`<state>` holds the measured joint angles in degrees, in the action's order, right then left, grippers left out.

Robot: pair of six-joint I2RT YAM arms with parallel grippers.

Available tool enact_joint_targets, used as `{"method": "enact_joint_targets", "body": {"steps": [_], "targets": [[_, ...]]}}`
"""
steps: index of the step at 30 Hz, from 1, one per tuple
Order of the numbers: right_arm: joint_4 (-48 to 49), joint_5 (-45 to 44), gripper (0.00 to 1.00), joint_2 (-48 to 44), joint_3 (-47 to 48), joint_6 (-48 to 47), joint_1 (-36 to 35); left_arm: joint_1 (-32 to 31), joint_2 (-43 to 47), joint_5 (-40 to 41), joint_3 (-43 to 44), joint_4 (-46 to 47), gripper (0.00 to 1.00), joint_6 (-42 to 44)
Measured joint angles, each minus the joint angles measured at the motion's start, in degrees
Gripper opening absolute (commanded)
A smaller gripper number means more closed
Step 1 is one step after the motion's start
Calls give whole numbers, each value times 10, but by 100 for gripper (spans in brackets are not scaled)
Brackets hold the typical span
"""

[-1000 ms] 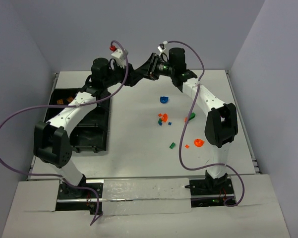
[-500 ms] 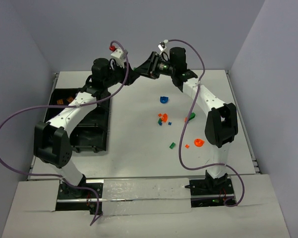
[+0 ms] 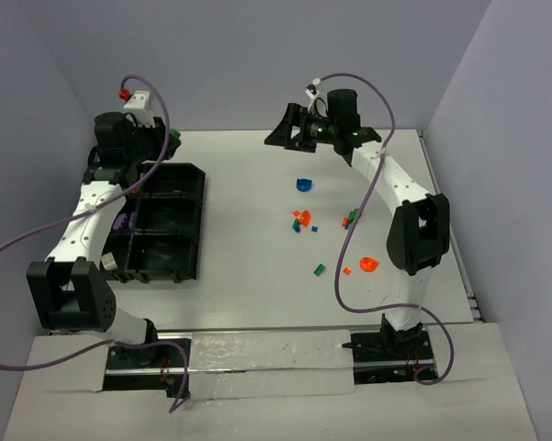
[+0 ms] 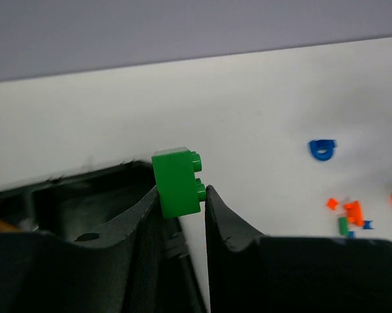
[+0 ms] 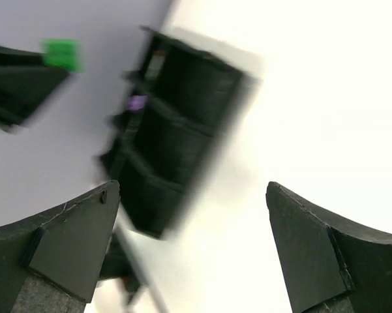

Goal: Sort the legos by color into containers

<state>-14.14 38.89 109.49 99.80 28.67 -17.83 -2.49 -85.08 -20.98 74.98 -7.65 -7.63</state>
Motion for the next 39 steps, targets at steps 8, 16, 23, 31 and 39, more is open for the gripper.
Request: {"method": "enact_joint_targets", "body": {"steps": [8, 16, 23, 31, 39], "targets": [[-144, -126, 92, -44, -15, -207, 28, 53, -33, 41, 5, -134, 5, 51], [-221, -202, 87, -48, -82, -300, 90, 52, -99, 64, 31, -188, 14, 60], [-258, -247, 84, -56, -136, -335, 139, 52, -176, 75, 88, -196, 29, 61], [-300, -279, 83, -55, -149, -383, 145, 52, -208, 83, 97, -209, 43, 67], [-330, -304, 81, -20, -151, -389, 145, 52, -208, 86, 97, -213, 48, 68]]}}
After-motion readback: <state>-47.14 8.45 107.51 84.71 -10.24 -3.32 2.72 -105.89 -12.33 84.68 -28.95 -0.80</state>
